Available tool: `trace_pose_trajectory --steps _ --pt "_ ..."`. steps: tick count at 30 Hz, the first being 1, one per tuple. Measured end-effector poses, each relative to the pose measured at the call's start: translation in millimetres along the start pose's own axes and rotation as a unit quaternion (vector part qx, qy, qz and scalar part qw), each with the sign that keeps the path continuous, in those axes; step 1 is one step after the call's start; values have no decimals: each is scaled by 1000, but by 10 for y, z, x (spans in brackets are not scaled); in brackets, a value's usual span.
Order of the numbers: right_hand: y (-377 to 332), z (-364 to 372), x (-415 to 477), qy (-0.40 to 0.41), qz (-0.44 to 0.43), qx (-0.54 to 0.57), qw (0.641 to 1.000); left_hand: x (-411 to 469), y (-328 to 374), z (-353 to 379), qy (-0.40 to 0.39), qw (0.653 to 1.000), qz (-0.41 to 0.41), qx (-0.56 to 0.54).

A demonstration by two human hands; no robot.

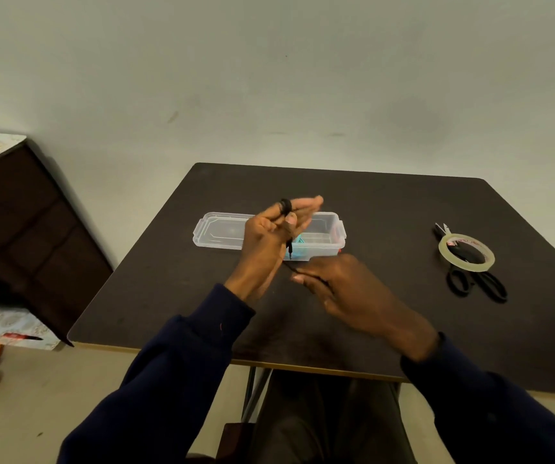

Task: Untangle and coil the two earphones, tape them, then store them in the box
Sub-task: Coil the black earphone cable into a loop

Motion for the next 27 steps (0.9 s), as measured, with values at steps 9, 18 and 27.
trace_pose_trajectory --steps 9,18,27 --pt "427 -437 206 117 3 -98 988 -205 -61 106 -21 964 -252 87" --pt "366 142 57 22 180 304 935 -146 122 124 -15 926 -232 -297" --pt "28 153 -39 -54 123 294 946 -28 -14 47 36 994 -20 -99"
Point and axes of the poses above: each hand's wrist, its own x-axis towards the middle knuckle, its own z-axis out of the palm, y = z × x, the point moved 1 cm from there along x, towards the middle knuckle, and after that the axes turned 15 degrees about -x, right-handed, at the moved point
